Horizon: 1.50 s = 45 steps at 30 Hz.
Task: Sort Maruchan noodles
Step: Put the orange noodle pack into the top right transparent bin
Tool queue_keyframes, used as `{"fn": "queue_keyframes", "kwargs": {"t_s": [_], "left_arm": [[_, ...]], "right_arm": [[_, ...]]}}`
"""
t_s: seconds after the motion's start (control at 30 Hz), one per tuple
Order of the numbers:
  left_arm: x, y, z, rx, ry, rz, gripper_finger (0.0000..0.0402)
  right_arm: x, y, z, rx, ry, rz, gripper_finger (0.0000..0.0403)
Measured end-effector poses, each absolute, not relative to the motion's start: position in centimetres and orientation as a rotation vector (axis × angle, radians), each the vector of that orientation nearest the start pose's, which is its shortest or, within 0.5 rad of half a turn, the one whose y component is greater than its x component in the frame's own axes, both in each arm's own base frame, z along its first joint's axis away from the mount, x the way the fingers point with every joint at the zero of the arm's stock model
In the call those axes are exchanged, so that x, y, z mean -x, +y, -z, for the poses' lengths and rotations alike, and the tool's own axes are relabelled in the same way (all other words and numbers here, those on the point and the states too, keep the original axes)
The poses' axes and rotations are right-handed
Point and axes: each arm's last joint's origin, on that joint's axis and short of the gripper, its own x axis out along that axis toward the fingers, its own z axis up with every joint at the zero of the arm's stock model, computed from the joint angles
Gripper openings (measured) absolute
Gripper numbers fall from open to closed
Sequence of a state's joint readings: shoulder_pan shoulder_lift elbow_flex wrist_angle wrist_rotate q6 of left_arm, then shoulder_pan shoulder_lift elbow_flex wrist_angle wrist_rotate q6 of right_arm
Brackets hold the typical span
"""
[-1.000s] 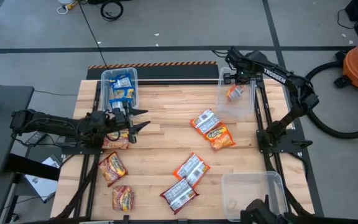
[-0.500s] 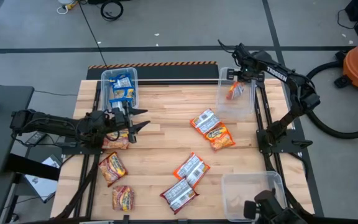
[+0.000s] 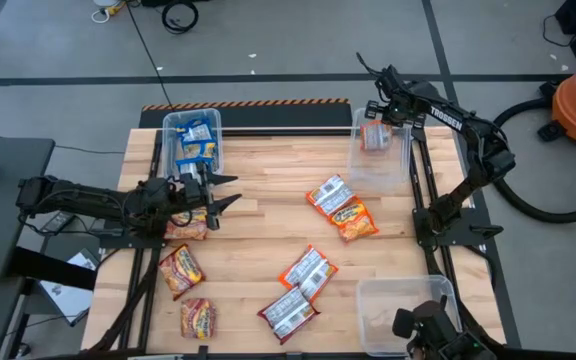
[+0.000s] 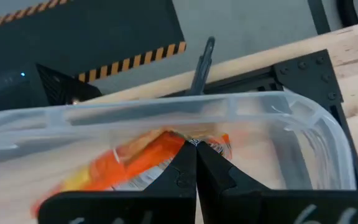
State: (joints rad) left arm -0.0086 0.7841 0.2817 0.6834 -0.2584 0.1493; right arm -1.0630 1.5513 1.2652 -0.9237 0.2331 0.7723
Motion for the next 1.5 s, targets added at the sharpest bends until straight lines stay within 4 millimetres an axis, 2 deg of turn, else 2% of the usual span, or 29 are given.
{"fn": "queue_keyframes", "kwargs": {"t_s": [0.23, 0.43, 0.83, 1.0, 1.23, 1.4, 1.43, 1.5], "left_arm": [[-17.1, 0.6, -24.1, -0.123, -0.157, -0.262, 0.0228], [-17.1, 0.6, -24.1, -0.123, -0.155, -0.262, 0.0228], [-17.1, 0.6, -24.1, -0.121, -0.155, -0.261, 0.0228], [-17.1, 0.6, -24.1, -0.118, -0.155, -0.261, 0.0228], [-17.1, 0.6, -24.1, -0.118, -0.155, -0.261, 0.0228], [-17.1, 0.6, -24.1, -0.118, -0.157, -0.261, 0.0228], [-17.1, 0.6, -24.1, -0.118, -0.157, -0.261, 0.0228], [-17.1, 0.6, -24.1, -0.118, -0.155, -0.261, 0.0228]], "right_arm": [[-14.1, -26.9, -26.7, -1.102, 0.631, 1.626, 0.0002], [-14.0, -26.7, -26.6, -1.119, 0.656, 1.636, 0.0004], [-14.2, -26.1, -26.5, -1.122, 0.718, 1.625, 0.0030], [-14.2, -26.0, -26.4, -1.119, 0.732, 1.627, 0.0055], [-15.0, -25.6, -26.2, -1.152, 0.758, 1.558, 0.0086], [-16.4, -25.5, -24.0, -1.209, 0.917, 1.494, 0.0102], [-16.7, -25.5, -23.9, -1.196, 0.961, 1.496, 0.0105], [-17.0, -25.6, -24.4, -1.158, 0.944, 1.509, 0.0110]]}}
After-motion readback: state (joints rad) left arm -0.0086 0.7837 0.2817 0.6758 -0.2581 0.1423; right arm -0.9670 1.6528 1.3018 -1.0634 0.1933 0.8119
